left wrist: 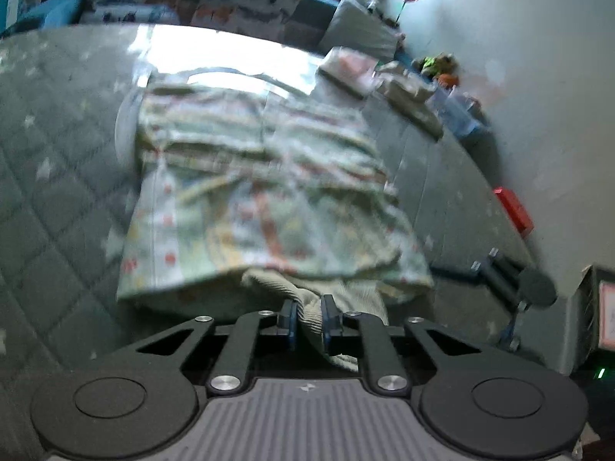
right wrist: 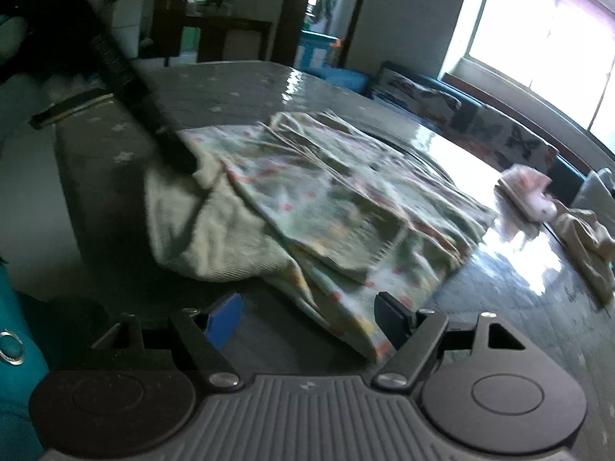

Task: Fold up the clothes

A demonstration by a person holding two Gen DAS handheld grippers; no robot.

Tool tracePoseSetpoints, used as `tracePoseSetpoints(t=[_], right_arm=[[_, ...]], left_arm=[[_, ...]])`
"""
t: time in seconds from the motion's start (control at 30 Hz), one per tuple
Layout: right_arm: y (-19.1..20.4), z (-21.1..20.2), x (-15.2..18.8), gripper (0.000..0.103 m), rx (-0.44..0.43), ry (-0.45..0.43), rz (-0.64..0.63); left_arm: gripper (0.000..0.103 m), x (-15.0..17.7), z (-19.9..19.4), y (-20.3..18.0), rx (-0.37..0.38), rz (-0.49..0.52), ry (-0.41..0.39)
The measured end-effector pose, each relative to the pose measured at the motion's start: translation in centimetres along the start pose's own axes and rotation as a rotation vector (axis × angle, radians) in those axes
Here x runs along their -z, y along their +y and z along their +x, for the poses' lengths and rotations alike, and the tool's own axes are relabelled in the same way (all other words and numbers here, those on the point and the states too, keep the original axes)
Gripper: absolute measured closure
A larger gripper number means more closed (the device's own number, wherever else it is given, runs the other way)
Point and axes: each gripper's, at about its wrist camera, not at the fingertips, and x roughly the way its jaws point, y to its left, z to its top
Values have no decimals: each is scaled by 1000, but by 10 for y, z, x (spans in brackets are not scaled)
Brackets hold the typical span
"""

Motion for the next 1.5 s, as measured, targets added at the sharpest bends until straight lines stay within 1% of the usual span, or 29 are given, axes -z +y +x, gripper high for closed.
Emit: tracePoseSetpoints(t=[0.1, 0.2, 0.27, 0.3, 0.37, 0.4, 0.43, 0.47, 0.5, 0.53, 0.63, 0.7, 0.83, 0.97, 1.0, 1.07, 1.13, 1.17, 1.2, 1.23, 1.3, 1.5], right_arm=[[6, 4, -7, 26, -17, -29, -18], [8, 12, -17, 33, -54, -57, 11], [8, 18, -25, 47, -84, -72, 37], [7, 21, -29, 50, -98, -77, 53], [0, 25, -40, 72, -127, -74, 102], [-3, 27, -45, 77, -141, -73, 126], [-7, 29, -50, 83, -154, -72, 151], [-12, 30, -54, 86, -161, -71, 175], [-18, 30, -57, 86, -169, -70, 198], [-24, 30, -61, 86, -176, -68, 221], [-40, 31, -69, 88, -192, -72, 282], [-47, 32, -73, 89, -195, -78, 299], [-51, 34, -80, 90, -193, -84, 305], [-51, 32, -81, 92, -192, -91, 310], [-51, 32, -81, 92, -190, -92, 312], [-51, 31, -79, 94, -187, -97, 316], [-49, 29, -77, 95, -186, -101, 320], [-48, 29, -76, 95, -186, -104, 322], [-47, 28, -75, 96, -185, -109, 323], [-46, 28, -74, 96, -184, -114, 324], [-42, 23, -72, 98, -180, -132, 317], [-42, -1, -63, 98, -175, -180, 323]], left_arm=[[89, -16, 1, 0, 27, 2, -26], [89, -30, 5, 1, 41, 9, -43], [89, -36, 9, 4, 46, 9, -43], [89, -38, 11, 5, 51, 10, -41], [87, -39, 11, 8, 62, 20, -40], [86, -37, 9, 9, 60, 33, -45], [81, -35, 6, 11, 58, 46, -50], [75, -32, 2, 12, 55, 63, -57], [52, -29, -2, 14, 50, 79, -64], [38, -25, -8, 15, 21, 104, -82], [36, -11, -21, 16, -50, 206, -136], [35, -2, -24, 15, -104, 285, -167], [34, 8, -15, 7, -196, 444, -193], [34, 16, 2, 0, -238, 618, -208], [34, 18, 7, 0, -251, 655, -205], [46, 21, 15, 1, -258, 712, -205], [68, 22, 21, 5, -252, 747, -199], [75, 22, 24, 6, -250, 753, -196], [85, 22, 26, 8, -248, 759, -193], [90, 23, 27, 8, -242, 763, -195], [94, 26, 23, 6, -231, 767, -212], [95, 31, 4, -4, -182, 746, -242]])
